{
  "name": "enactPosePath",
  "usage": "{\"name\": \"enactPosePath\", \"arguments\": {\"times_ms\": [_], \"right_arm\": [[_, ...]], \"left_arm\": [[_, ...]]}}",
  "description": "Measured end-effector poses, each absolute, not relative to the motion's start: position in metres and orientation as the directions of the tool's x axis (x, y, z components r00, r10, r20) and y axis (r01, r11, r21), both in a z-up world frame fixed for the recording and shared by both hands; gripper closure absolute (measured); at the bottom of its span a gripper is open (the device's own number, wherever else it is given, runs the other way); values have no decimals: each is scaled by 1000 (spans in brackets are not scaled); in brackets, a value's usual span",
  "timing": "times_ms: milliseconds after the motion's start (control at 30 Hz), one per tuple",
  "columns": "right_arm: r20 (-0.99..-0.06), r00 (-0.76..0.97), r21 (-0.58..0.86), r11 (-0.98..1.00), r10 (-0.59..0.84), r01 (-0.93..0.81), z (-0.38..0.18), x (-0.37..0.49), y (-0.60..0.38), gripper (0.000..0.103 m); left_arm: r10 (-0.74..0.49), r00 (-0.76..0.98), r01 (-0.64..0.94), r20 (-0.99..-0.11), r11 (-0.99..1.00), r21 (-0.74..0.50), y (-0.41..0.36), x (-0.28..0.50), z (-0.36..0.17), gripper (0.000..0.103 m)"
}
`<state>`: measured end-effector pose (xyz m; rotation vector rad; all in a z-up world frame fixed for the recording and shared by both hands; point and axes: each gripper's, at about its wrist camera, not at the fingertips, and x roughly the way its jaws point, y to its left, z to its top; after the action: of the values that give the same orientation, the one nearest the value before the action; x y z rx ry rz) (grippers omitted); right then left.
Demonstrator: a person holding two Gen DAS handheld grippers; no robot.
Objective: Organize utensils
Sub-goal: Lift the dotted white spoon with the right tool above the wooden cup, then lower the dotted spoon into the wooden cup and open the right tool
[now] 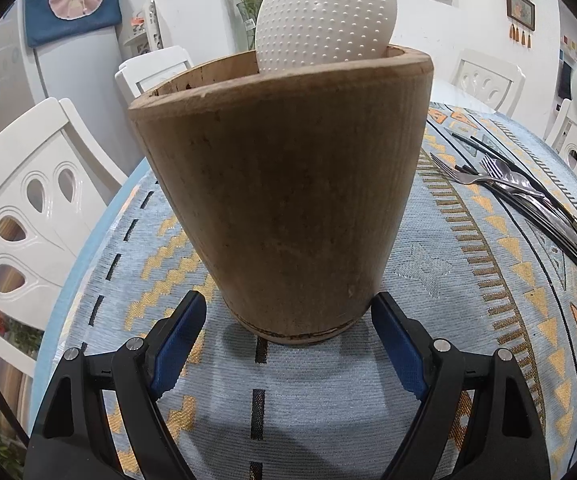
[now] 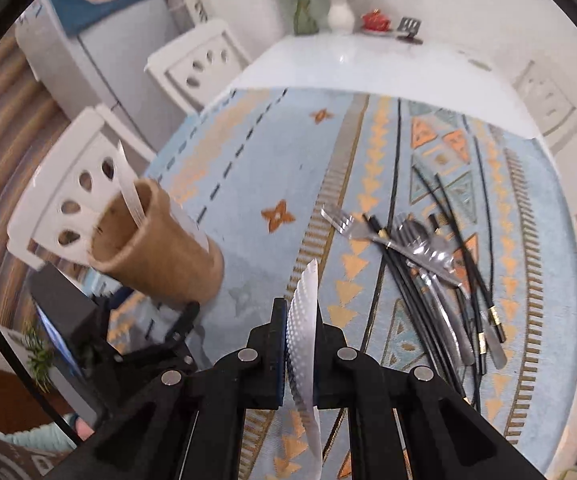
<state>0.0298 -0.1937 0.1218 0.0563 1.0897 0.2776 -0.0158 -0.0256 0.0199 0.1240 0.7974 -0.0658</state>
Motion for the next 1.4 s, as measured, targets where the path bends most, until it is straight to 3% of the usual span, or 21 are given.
{"name": "enactPosePath", "arguments": {"times_ms": [133,333,500,667,1033,1100,1167,1400], "right_arm": [[-795,531,217,955,293,-202,162,24,-190,95],[-555,705,330,895,441,-300,231,29,-156,95],[-429,744,350,854,512,-385,255,44,-113,95],[-406,719,356,822,564,-443,243,64,-75,95],[-490,686,295,843,538,-450,202,83,-56,95],[-524,651,305,835,549,-459,198,85,-56,88],[-562,597,338,818,573,-466,194,89,-58,64],[-498,655,366,823,568,-435,222,61,-97,64]], "left_arm": [[-8,700,105,-714,990,92,-27,-17,20,18],[-6,700,105,-714,990,94,-27,-17,19,18],[-8,693,109,-721,990,94,-27,-16,18,18],[-9,691,108,-723,990,91,-27,-14,18,18],[-9,692,108,-722,990,91,-27,-15,17,18],[-14,692,108,-722,991,85,-26,-14,17,18],[-15,689,109,-725,991,84,-26,-14,17,18],[-21,688,113,-725,990,78,-26,-13,17,18]]}}
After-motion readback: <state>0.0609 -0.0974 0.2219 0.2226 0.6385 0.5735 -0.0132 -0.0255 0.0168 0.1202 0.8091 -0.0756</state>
